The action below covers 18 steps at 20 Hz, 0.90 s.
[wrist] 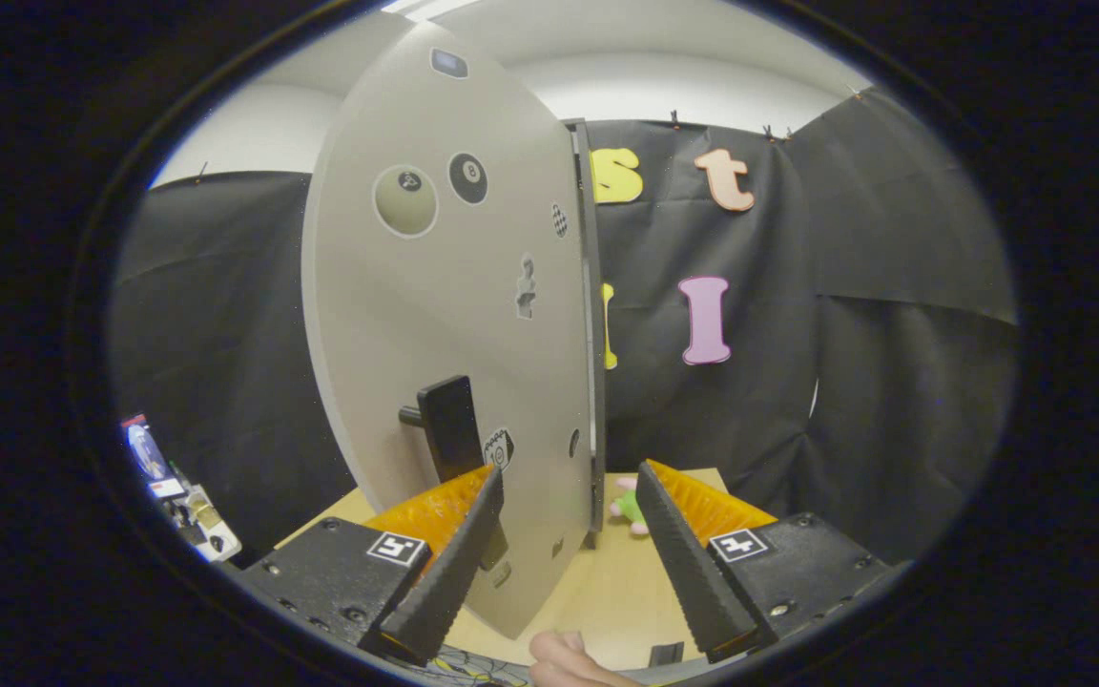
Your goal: Open the shoe cabinet door, grab the shoes and put them into the shoe cabinet, then close the shoe cabinet door.
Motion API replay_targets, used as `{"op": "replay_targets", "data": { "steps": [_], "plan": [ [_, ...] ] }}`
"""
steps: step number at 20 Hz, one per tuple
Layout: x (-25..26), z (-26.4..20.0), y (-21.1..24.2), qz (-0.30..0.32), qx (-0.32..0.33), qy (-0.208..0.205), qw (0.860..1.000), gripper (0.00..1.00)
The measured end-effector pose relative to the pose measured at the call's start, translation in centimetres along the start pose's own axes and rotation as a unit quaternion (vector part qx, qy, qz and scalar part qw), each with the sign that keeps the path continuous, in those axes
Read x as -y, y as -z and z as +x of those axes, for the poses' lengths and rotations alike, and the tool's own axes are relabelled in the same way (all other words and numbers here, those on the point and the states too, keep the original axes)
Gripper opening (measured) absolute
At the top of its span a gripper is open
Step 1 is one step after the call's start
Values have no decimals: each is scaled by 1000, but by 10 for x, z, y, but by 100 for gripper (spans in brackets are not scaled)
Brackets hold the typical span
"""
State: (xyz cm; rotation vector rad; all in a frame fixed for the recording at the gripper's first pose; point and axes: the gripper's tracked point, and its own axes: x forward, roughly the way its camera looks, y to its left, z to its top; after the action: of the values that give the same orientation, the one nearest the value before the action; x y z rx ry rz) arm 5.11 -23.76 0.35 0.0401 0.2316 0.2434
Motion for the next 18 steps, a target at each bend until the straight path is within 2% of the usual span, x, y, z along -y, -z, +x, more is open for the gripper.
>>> {"op": "replay_targets", "data": {
  "steps": [6,11,18],
  "plan": [
    [-27,28,5,20,-23,13,999,93],
    [-67,47,3,0,-20,8,1000,93],
    [-136,83,-2,-25,-35,-33,999,94]
  ]
}}
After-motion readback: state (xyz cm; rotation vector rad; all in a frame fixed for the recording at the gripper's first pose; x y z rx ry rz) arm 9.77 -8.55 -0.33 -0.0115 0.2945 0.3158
